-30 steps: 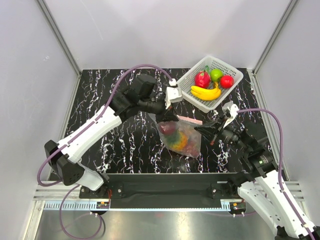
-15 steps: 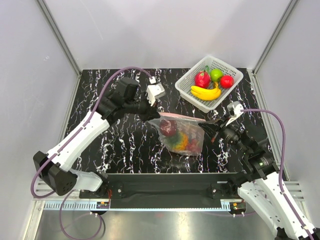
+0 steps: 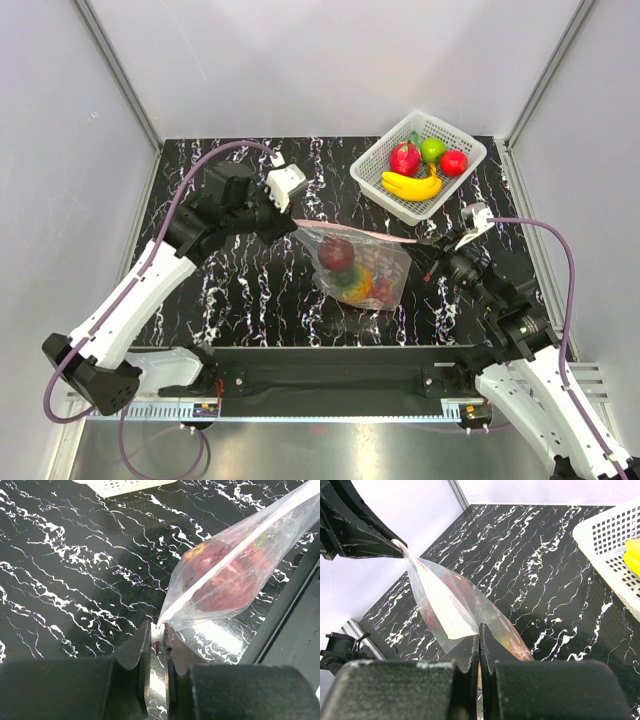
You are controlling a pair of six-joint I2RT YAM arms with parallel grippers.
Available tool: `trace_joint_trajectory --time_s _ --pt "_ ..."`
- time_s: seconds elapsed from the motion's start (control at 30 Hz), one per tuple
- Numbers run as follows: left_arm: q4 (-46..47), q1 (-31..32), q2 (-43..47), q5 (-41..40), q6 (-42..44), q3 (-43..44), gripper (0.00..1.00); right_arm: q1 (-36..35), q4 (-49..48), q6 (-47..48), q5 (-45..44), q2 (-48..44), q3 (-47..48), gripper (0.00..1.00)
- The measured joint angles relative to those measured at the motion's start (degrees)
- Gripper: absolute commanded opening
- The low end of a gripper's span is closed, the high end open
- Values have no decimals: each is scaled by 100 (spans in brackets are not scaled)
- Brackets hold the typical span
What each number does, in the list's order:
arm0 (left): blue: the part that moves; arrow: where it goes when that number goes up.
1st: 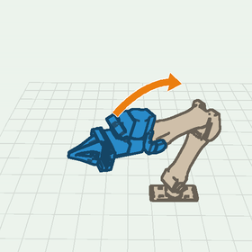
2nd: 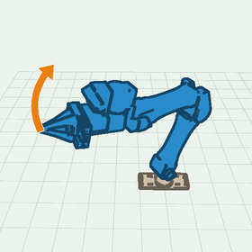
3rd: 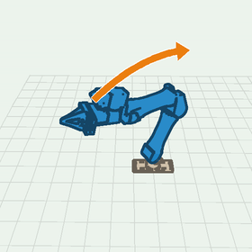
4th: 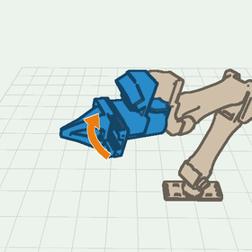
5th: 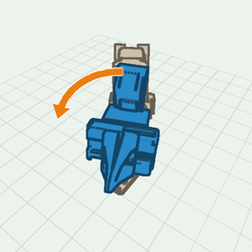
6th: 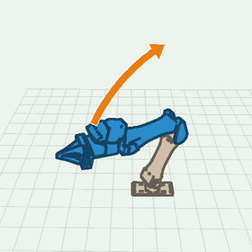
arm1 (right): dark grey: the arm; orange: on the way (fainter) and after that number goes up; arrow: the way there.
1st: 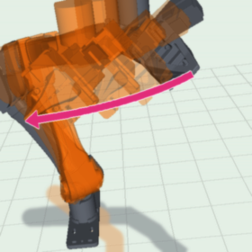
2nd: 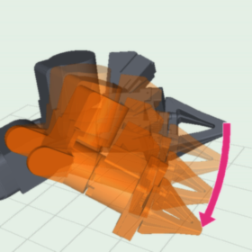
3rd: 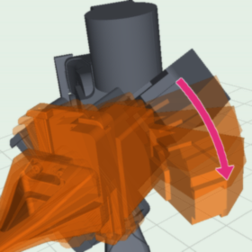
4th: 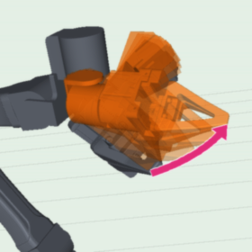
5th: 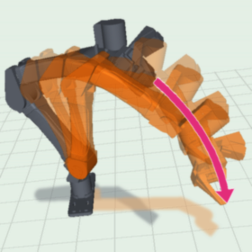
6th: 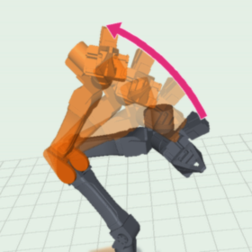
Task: Place the food in the zip-top bag and seal the zipper
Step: Zip the zipper food storage bag at the center of the board.
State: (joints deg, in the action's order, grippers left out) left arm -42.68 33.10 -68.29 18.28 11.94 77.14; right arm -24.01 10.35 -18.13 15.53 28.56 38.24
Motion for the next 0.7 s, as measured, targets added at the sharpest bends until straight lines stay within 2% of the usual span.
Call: trace_joint_trajectory --time_s 0.17,0.23,0.3,0.33,0.4,0.43,0.47,0.57,0.7 --pt "-59 0 -2 -22 0 0 0 -9 0 -76 -52 -7 -2 0" --pt "-70 0 -2 -22 -7 0 4 -15 0 -98 -74 -9 -4 0" --pt "-94 2 -2 -11 -22 2 16 -24 -2 -101 -83 -2 -4 0" --pt "-116 0 -2 2 -22 11 28 -24 -7 -101 -70 9 -4 1" --pt "-227 -33 0 -33 15 37 42 -13 -20 -72 -92 79 -4 0" --pt "-260 -81 13 -11 15 42 55 11 -24 -68 -103 122 -2 0" --pt "-275 -133 31 22 35 42 61 33 -39 -48 -96 175 2 0" --pt "-232 -184 153 168 24 39 74 39 -133 7 61 468 87 0" --pt "-55 0 306 299 146 127 76 44 -297 68 407 691 164 0"
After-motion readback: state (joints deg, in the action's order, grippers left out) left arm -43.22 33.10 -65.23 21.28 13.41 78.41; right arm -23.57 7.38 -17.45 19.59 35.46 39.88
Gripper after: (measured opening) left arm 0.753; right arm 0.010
